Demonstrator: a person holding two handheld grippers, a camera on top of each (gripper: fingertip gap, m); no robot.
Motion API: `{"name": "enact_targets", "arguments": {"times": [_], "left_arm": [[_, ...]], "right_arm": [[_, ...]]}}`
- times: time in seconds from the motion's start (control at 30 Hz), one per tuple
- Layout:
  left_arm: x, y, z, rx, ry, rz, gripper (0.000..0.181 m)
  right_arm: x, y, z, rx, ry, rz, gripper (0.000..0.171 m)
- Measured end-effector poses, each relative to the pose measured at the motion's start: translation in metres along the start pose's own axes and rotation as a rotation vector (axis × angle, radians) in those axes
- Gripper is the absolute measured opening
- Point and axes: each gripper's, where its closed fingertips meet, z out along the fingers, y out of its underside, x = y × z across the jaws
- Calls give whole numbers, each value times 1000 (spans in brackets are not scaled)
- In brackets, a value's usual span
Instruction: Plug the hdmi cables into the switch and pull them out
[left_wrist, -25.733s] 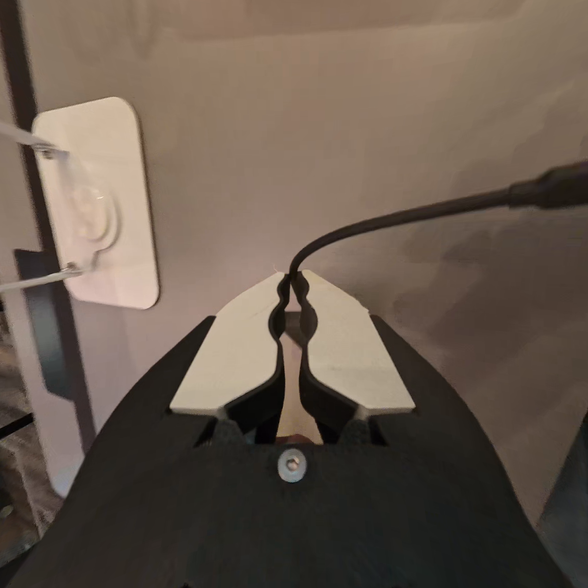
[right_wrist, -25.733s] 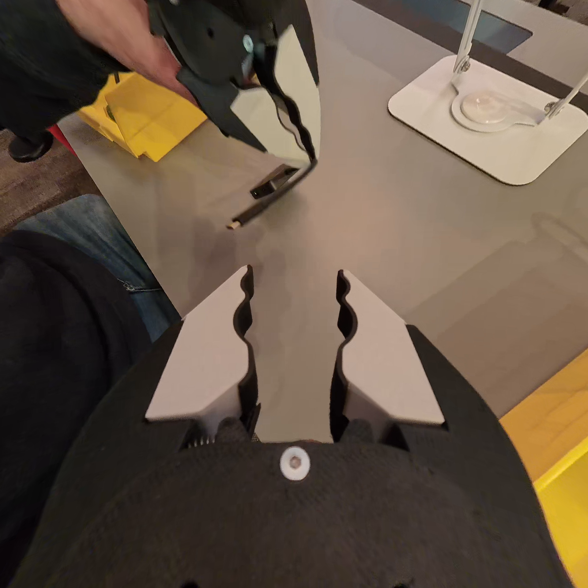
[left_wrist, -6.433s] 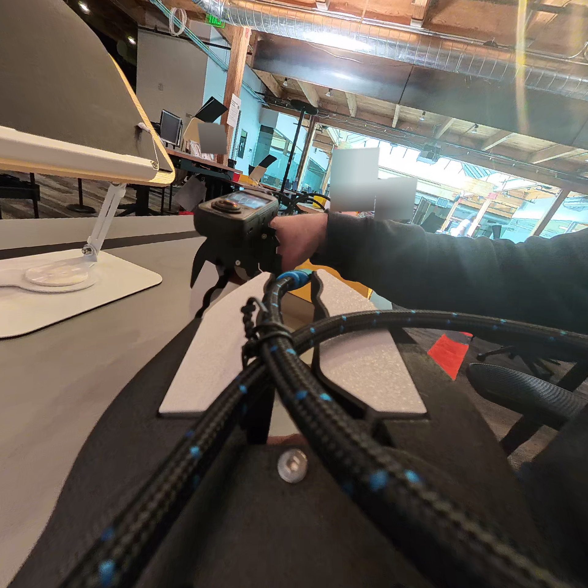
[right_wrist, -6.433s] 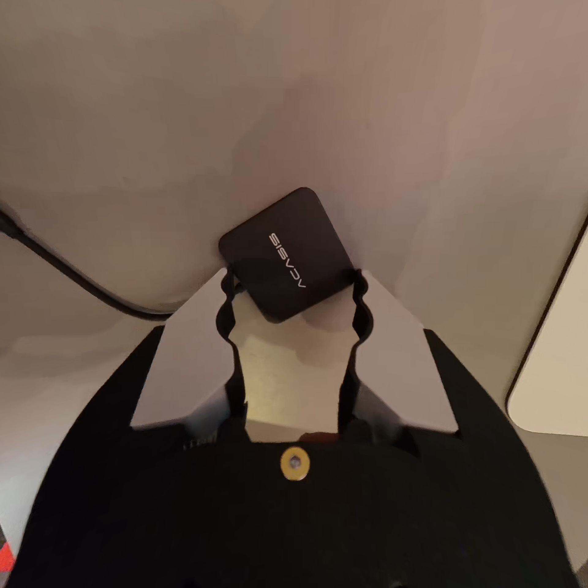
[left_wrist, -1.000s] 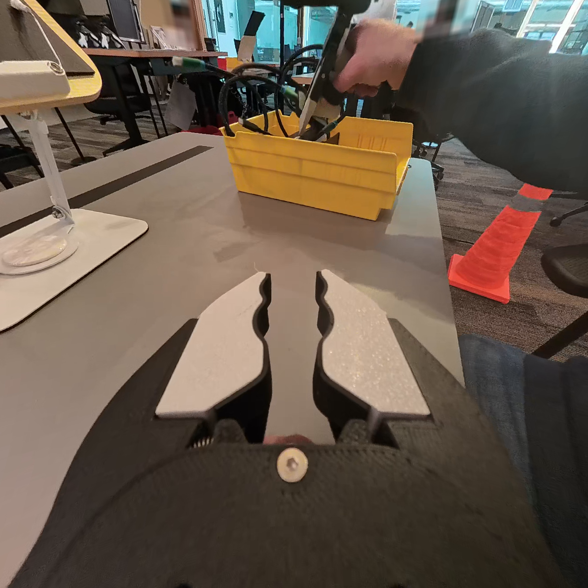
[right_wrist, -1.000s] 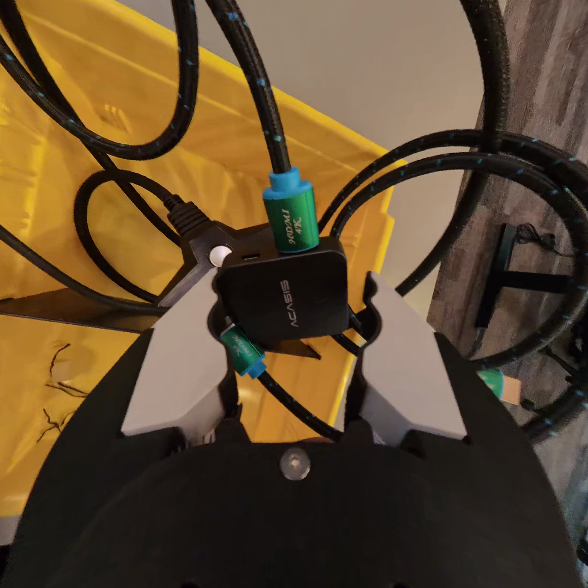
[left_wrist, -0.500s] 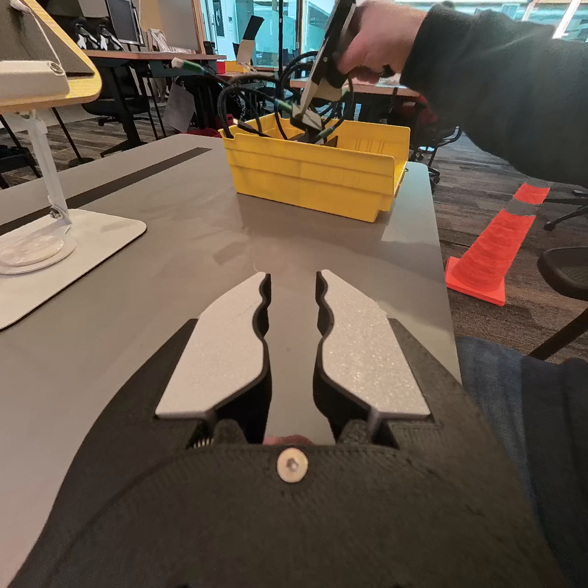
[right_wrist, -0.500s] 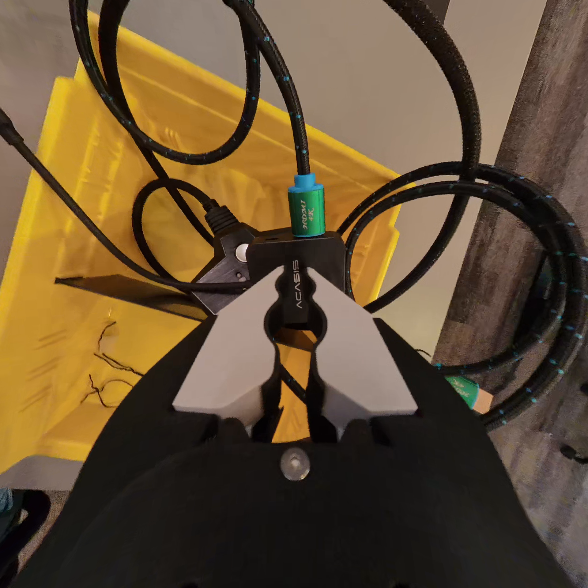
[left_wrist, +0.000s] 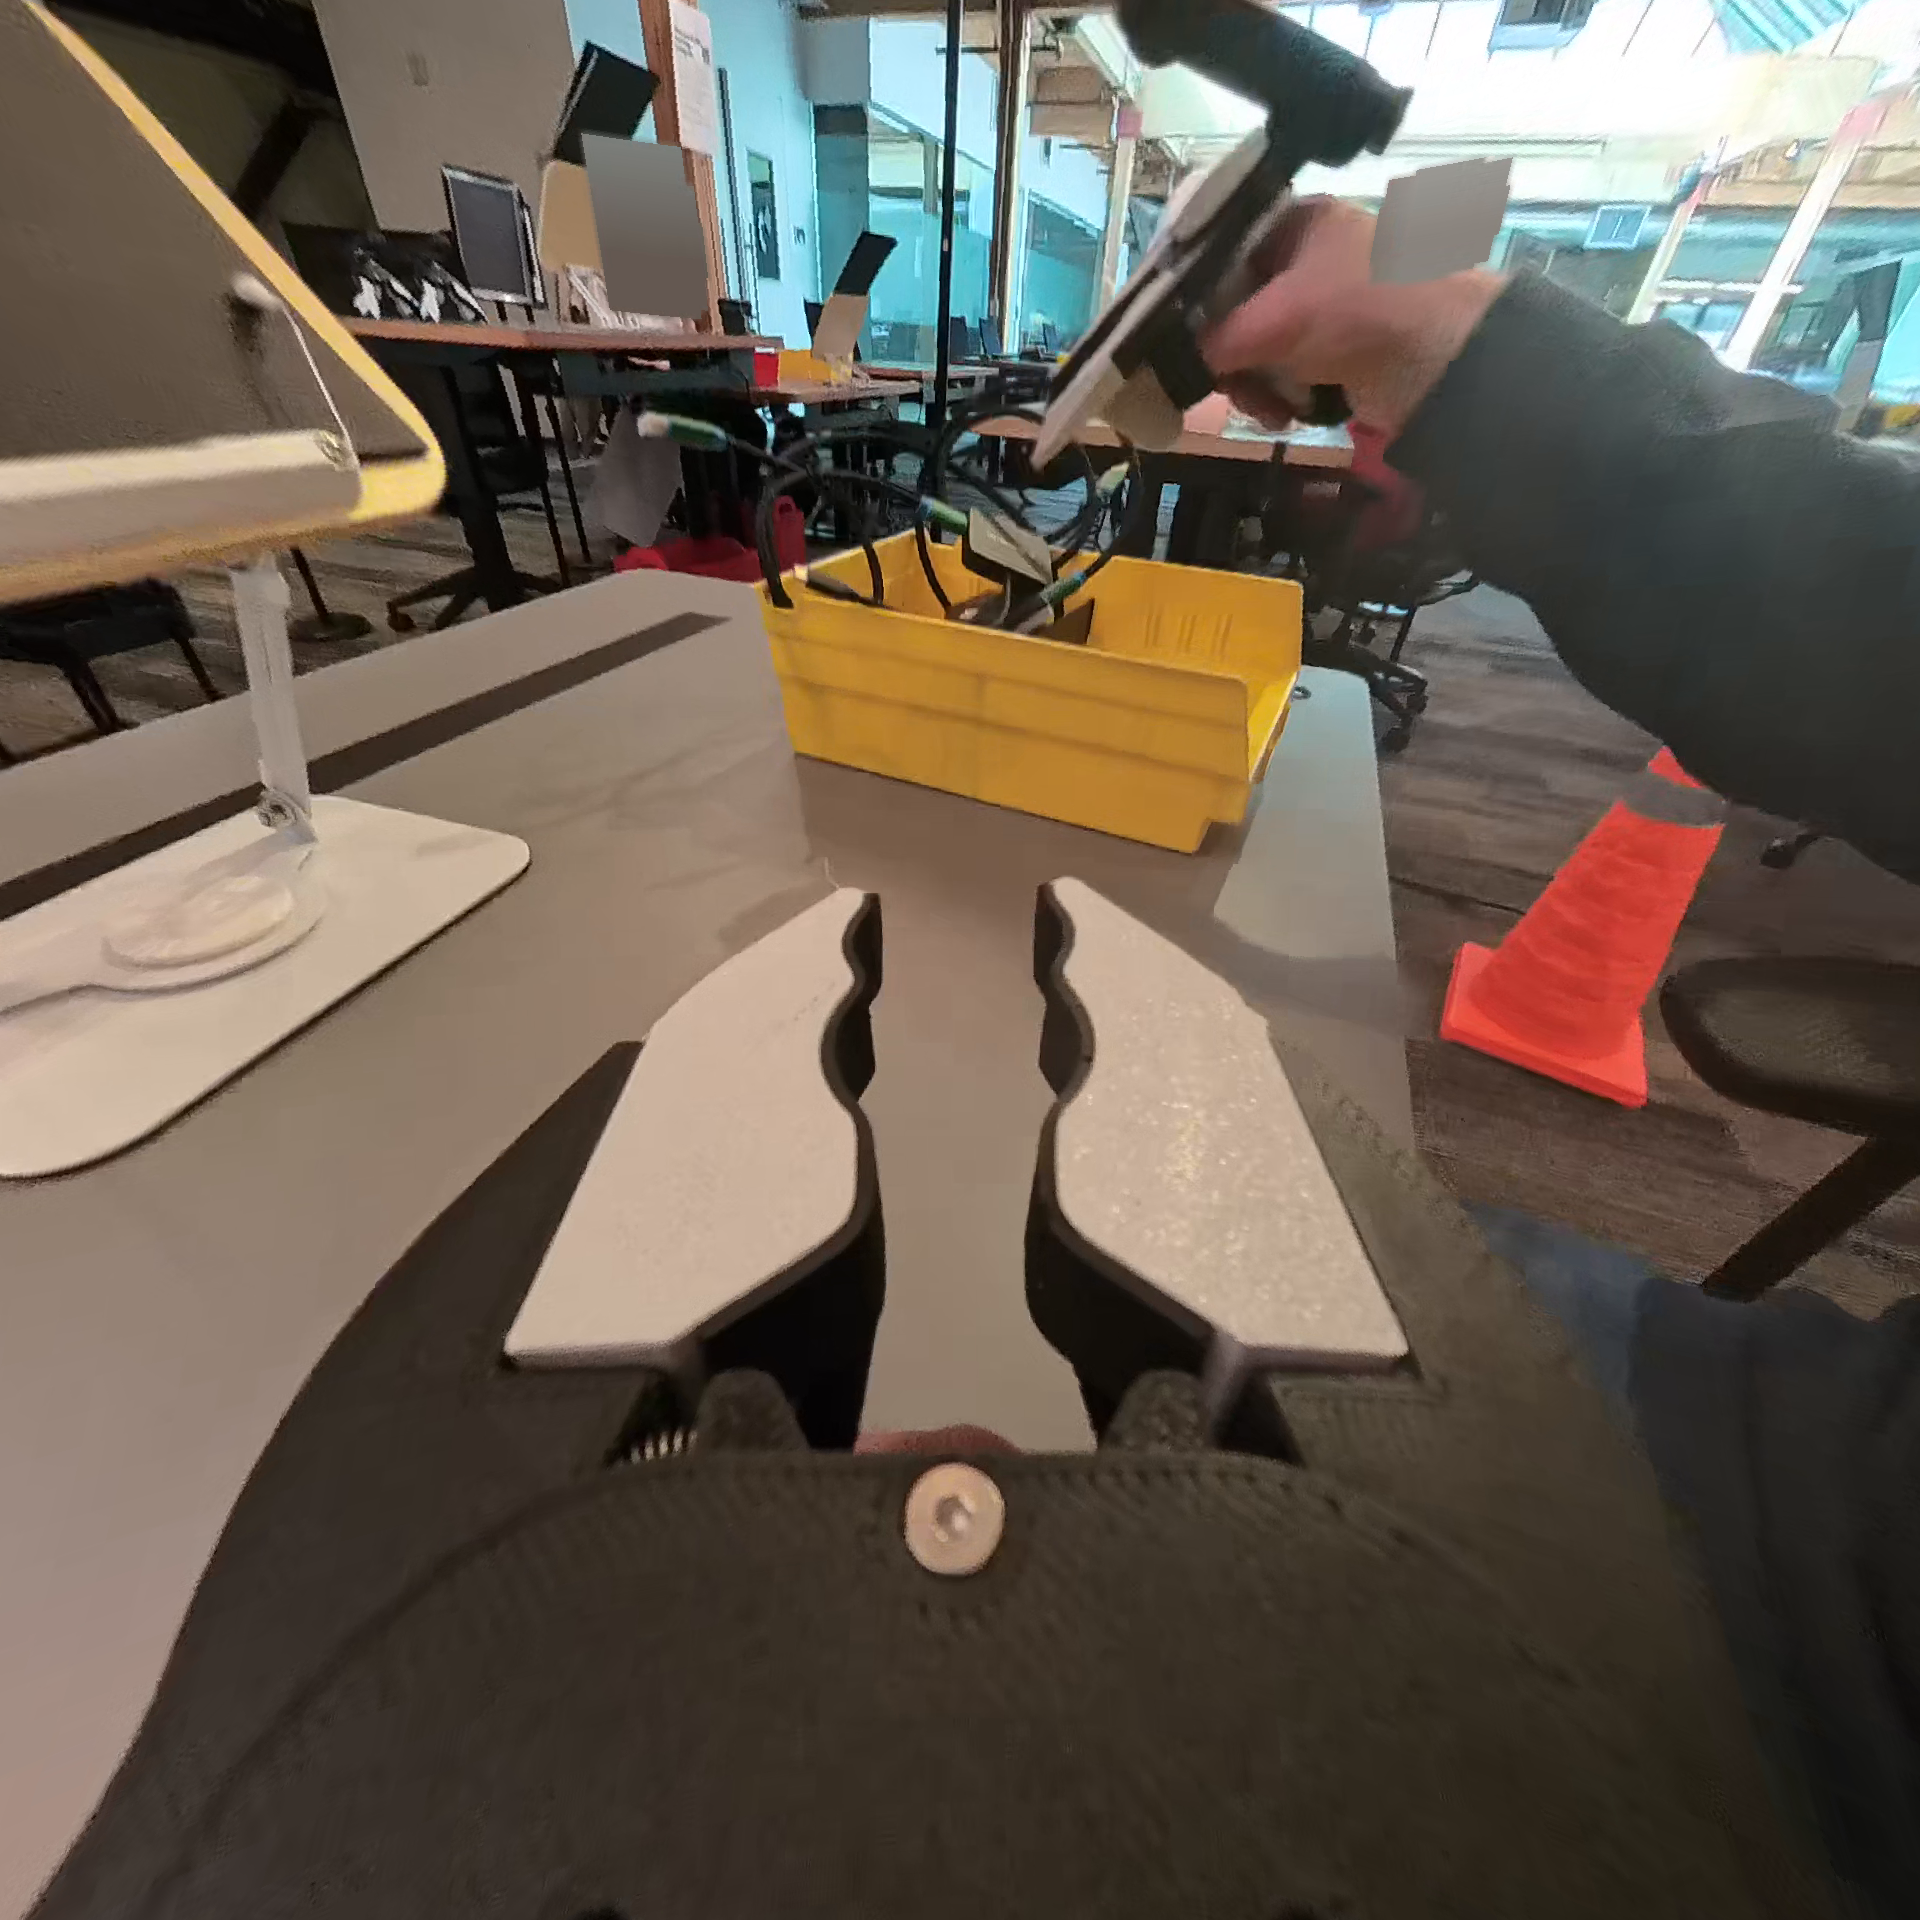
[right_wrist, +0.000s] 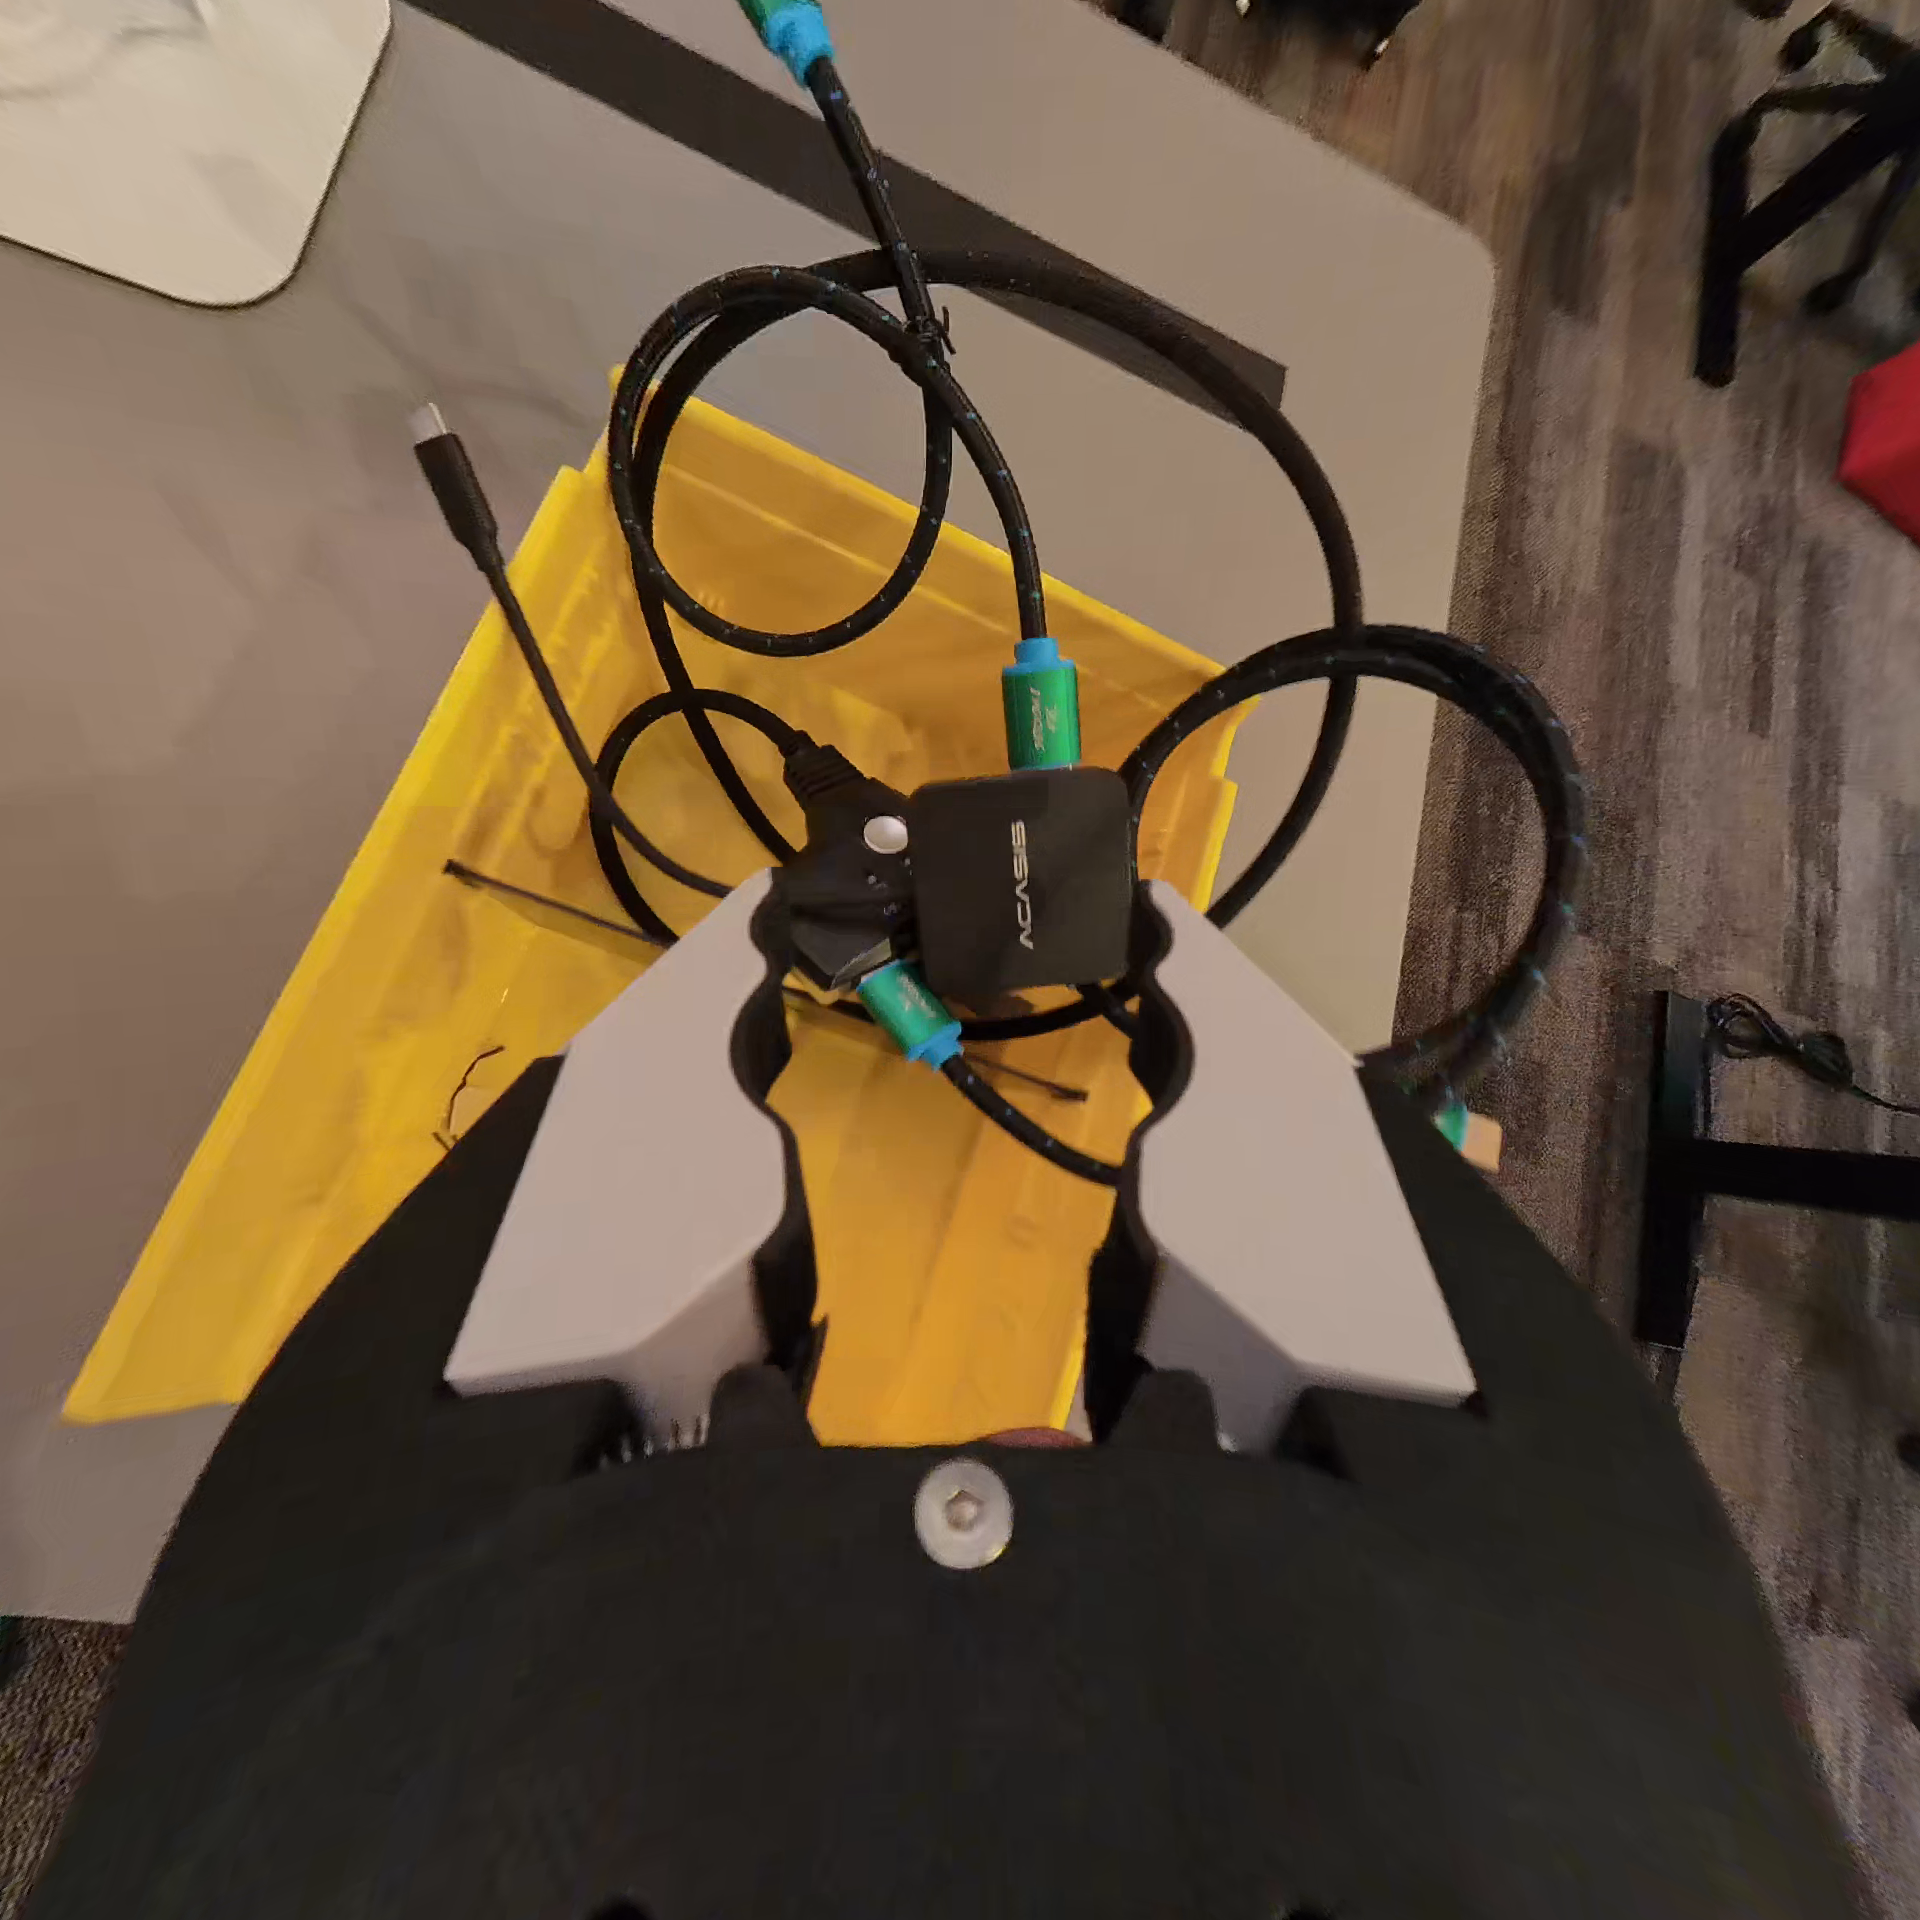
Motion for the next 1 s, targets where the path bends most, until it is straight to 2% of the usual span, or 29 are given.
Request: {"name": "enact_targets", "arguments": {"times": [0.13,0.23,0.33,0.4,0.53,0.67,0.7,0.77,0.87,0.97,1.0], "left_arm": [[0,-27,-14,-40,-65,91,33],[-19,-53,-40,-105,-218,209,40],[-60,-78,-89,-205,-452,283,52],[-89,-85,-130,-296,-576,239,66],[-141,-53,-228,-579,-809,103,75],[-168,-1,-307,-682,-919,-145,81],[-172,18,-324,-711,-941,-217,81],[-174,57,-359,-846,-1001,-300,80],[-164,102,-383,-928,-996,-446,83],[-156,126,-388,-955,-963,-519,70],[-153,130,-387,-958,-934,-541,60]], "right_arm": [[2,13,-30,70,23,12,77],[15,39,-44,57,60,41,86],[26,72,-52,33,61,107,86],[33,101,-52,-28,59,167,96],[38,145,-40,-79,38,230,99],[34,178,-17,-138,-17,266,98],[32,184,-11,-156,-24,268,96],[26,187,0,-159,-49,277,77],[10,193,18,-203,-101,261,66],[-1,194,32,-220,-139,231,58],[-7,188,34,-194,-180,246,45]]}}
